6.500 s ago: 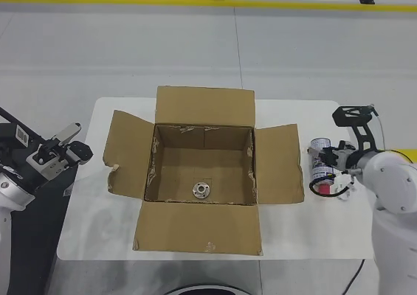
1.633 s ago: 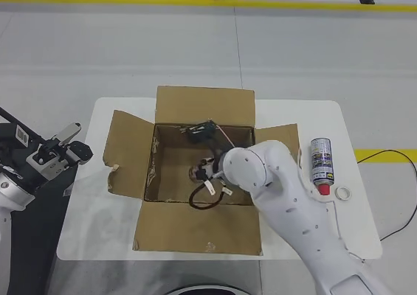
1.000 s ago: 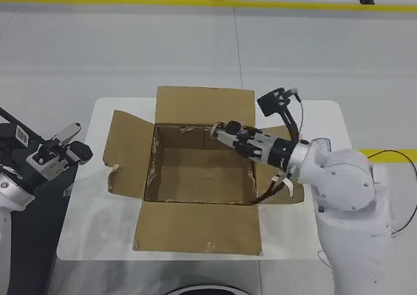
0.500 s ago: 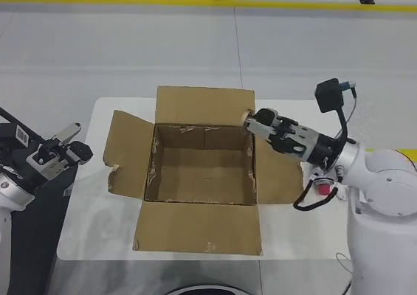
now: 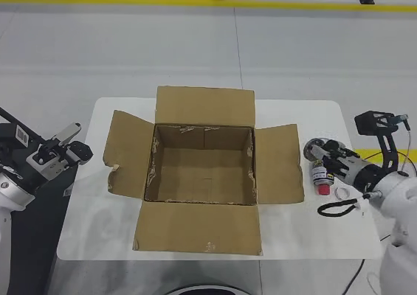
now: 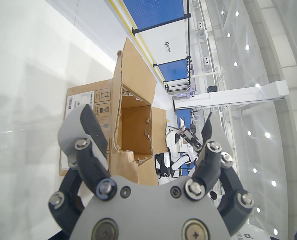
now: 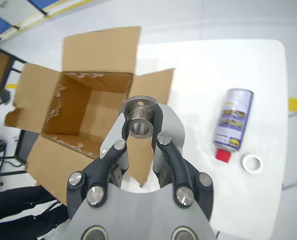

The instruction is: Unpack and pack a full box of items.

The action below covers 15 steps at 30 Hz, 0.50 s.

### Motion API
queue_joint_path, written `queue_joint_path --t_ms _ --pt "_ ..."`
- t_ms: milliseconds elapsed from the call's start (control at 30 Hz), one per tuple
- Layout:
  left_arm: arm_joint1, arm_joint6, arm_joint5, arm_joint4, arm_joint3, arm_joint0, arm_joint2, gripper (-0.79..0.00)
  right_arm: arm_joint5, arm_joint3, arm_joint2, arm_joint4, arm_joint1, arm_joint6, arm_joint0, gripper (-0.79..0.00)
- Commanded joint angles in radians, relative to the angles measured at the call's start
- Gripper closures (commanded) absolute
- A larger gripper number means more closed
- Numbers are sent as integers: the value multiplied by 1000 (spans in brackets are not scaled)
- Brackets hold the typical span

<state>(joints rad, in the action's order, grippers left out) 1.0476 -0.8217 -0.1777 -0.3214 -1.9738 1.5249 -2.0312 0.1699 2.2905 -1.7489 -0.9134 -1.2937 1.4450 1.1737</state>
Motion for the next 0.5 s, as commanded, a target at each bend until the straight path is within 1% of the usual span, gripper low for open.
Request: queue_joint_path --t_ms 0,133,367,467 --pt "0 0 0 0 0 0 0 -785 44 -4 -11 -85 6 37 12 0" --pt "0 0 0 0 0 0 0 -785 78 -34 -12 -173 15 91 32 0" --pt "0 0 0 0 0 0 0 -785 87 -141 -19 -177 27 91 87 0" --pt "0 0 0 0 0 0 0 -785 92 -195 -15 -206 32 91 107 0"
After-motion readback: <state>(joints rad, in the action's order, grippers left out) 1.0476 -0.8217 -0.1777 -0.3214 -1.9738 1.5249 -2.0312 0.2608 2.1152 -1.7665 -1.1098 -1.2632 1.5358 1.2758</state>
